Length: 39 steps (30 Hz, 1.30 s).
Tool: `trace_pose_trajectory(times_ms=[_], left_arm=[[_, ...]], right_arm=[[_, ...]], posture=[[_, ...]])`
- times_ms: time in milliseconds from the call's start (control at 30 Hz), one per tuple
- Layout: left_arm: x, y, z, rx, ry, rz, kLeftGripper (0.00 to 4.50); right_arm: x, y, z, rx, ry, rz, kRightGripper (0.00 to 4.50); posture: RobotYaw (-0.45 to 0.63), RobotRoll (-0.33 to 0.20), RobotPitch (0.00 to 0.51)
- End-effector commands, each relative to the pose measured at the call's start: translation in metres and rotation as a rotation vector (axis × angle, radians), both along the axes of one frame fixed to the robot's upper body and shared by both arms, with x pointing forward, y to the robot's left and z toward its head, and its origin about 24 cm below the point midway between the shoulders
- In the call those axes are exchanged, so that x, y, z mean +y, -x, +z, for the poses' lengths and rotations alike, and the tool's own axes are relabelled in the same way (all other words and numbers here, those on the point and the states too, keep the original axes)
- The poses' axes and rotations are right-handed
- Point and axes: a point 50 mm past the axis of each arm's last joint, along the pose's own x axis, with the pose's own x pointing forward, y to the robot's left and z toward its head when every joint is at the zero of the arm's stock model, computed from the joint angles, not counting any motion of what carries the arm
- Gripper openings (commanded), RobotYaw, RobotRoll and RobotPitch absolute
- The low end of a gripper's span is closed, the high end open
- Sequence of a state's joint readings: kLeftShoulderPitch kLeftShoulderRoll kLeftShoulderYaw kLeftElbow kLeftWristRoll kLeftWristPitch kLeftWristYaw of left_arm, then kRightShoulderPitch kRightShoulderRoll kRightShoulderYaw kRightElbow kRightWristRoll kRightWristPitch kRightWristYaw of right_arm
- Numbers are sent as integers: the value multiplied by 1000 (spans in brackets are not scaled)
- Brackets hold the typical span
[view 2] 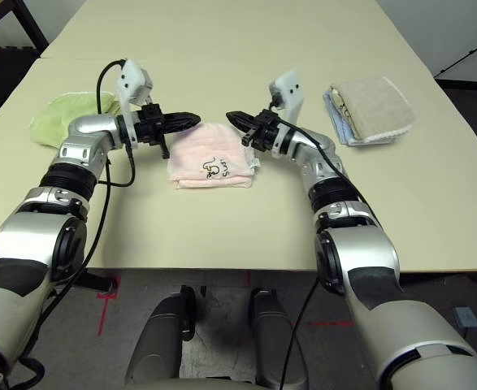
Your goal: Fold the towel and set it aside.
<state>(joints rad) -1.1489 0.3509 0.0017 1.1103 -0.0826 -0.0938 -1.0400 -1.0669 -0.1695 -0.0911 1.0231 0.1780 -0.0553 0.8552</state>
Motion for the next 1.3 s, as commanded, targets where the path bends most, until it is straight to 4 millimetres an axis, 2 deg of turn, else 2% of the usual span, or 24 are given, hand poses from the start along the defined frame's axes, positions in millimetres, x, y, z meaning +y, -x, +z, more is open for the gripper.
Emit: trace_pose_trajectory(times_ms=[33, 267, 533, 733, 867, 1100, 1300], left_arm=[[-1, 0, -7, 15, 16, 8, 83], [2, 10, -15, -34, 40, -83, 83], [-6, 21, 0, -146, 99, -220, 83], [-7, 23, -13, -108, 81, -215, 83], [-1, 19, -28, -45, 52, -143, 83], [11, 13, -53, 55, -3, 27, 83], [15, 13, -58, 70, -19, 42, 83]], right_arm=[[0, 0, -12, 29, 34, -32, 0], [-3, 2, -21, 29, 83, -41, 0], [-5, 4, -14, -22, 29, -31, 0], [-1, 8, -14, -41, 23, 12, 0], [2, 9, -16, -40, 32, 18, 0], [-2, 9, -41, 48, 151, -29, 0], [-10, 9, -62, 119, 294, -110, 0]], posture=[[39, 0, 183], [37, 0, 183], [41, 0, 186], [41, 0, 187], [33, 0, 193], [19, 0, 190], [26, 0, 192]])
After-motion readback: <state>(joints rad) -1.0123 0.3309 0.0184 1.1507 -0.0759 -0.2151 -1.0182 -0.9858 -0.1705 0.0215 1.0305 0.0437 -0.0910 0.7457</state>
